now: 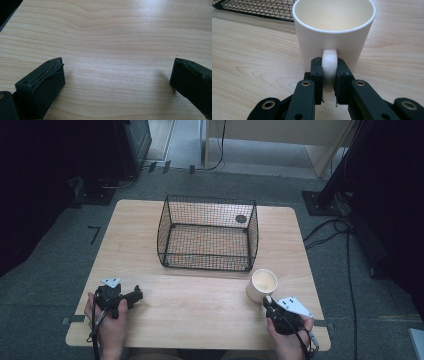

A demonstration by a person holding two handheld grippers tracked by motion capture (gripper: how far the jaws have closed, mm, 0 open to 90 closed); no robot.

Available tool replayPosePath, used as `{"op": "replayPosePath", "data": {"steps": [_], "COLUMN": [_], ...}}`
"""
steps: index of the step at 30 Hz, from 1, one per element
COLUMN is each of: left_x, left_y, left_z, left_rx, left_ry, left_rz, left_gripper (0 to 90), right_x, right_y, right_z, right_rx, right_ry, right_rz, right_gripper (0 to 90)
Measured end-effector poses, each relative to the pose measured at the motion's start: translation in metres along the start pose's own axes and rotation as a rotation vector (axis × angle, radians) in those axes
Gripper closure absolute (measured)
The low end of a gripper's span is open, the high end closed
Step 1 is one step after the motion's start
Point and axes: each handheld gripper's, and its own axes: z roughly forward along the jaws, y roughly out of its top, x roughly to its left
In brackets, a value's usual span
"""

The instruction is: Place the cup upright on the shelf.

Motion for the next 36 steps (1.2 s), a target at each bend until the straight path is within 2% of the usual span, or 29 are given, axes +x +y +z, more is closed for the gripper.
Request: {"op": "replayPosePath", "data": {"steps": [2,10,11,13,20,36], "left_x": [0.0,0.0,0.0,0.0,0.0,0.0], "left_y": [0.0,0.0,0.0,0.0,0.0,0.0], "left_z": [0.0,0.0,0.0,0.0,0.0,0.0], "left_rx": [0.0,0.0,0.0,-0.001,-0.001,-0.003], "left_ry": [0.0,-0.001,-0.001,-0.003,-0.004,-0.006], "left_rz": [0.0,0.001,0.001,0.003,0.003,0.002], "left_gripper": [0.0,0.0,0.0,0.0,0.0,0.0], "right_x": [0.001,0.005,0.007,0.008,0.02,0.042], "right_y": [0.002,0.007,0.01,0.012,0.031,0.073], "right_z": [-0.004,-0.009,-0.012,-0.013,-0.021,-0.021], "right_rx": [-0.017,-0.029,-0.034,-0.04,-0.072,-0.146], "right_ry": [0.003,0.061,0.082,0.091,0.155,0.241], "right_rz": [-0.03,-0.029,-0.034,-0.042,-0.069,-0.123], "right_gripper": [80.7,80.8,80.8,80.8,80.8,80.8]}}
